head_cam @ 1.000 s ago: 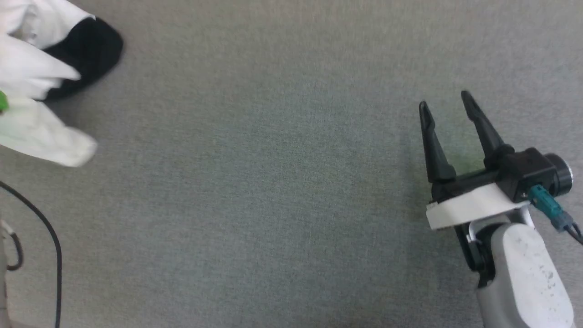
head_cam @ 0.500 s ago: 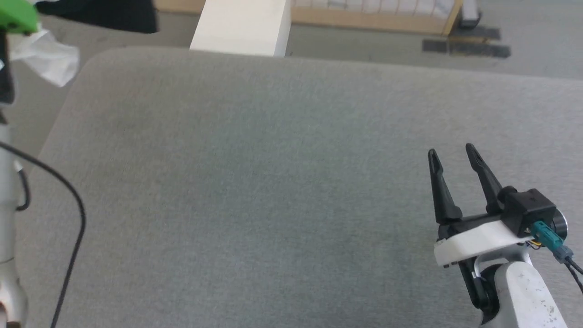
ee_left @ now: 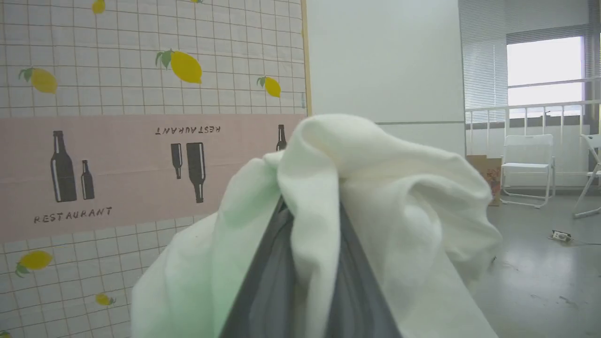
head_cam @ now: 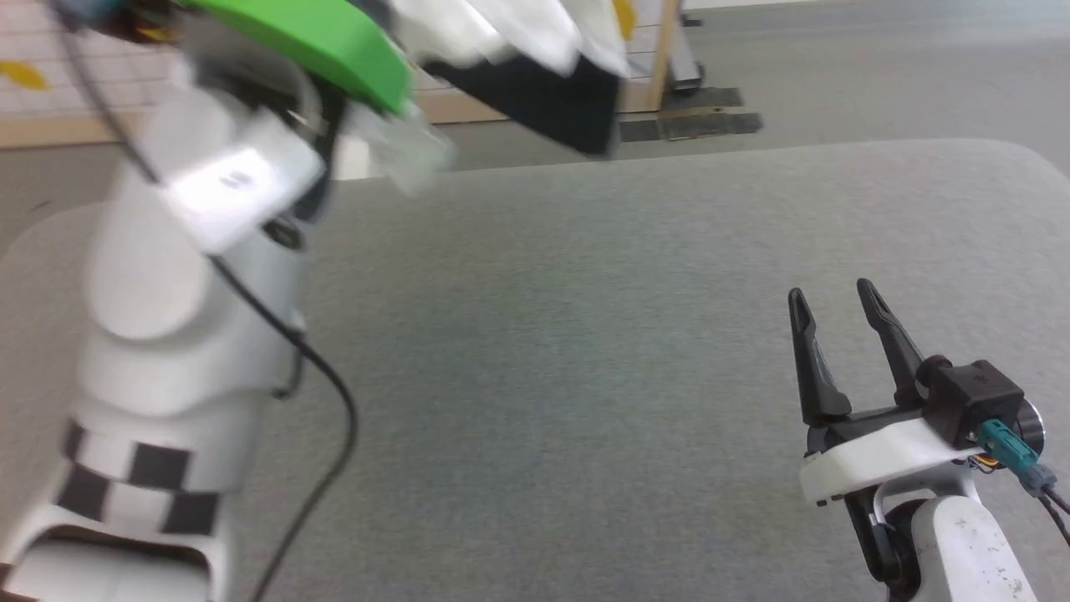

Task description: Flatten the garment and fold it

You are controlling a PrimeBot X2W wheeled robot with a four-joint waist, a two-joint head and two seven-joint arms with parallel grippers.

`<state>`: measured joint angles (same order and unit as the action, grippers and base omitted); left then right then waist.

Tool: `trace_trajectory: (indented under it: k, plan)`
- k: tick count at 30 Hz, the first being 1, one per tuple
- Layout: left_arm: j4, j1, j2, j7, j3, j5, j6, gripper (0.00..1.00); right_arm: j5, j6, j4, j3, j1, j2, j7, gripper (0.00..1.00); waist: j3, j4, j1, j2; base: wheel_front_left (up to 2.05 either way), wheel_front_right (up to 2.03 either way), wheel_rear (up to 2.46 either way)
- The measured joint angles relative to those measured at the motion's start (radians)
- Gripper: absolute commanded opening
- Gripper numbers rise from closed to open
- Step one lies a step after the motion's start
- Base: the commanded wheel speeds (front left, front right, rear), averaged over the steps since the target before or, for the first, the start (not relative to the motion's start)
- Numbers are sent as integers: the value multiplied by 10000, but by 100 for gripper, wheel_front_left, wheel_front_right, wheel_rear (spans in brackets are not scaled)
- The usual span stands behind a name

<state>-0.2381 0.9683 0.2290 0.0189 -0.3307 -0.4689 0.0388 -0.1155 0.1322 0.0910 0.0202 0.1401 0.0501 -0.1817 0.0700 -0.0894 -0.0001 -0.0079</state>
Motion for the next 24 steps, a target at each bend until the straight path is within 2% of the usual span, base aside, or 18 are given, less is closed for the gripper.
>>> trace_trajectory:
  k: [6, 8, 13, 17, 24]
  plan:
    - [-677, -1145, -849, -535, -790, -706, 332, 0, 0, 0, -107, 12, -22, -2, 58, 100, -33, -759, 0, 0, 0, 0, 0]
    - [-1615, -1969, -1064, -1258, -1471, -859, 416, 0, -2, 0, -144, 8, -35, 2, 61, 100, 7, -1226, 0, 0, 0, 0, 0]
    - [-3056, -2779, -1141, -2600, -2420, -851, 483, 0, -73, 0, -167, 40, -35, 2, 67, 100, 124, -1697, 0, 0, 0, 0, 0]
    - [-4126, -3193, -1246, -4088, -3112, -911, 608, 0, -115, 0, -182, 25, -35, 8, 54, 100, 327, -1890, 0, 0, 0, 0, 0]
    - [-4826, -3345, -1310, -5747, -3348, -1649, 756, 0, -276, 0, -96, 36, -34, 8, -56, 100, 639, -1972, 0, 0, 0, 0, 0]
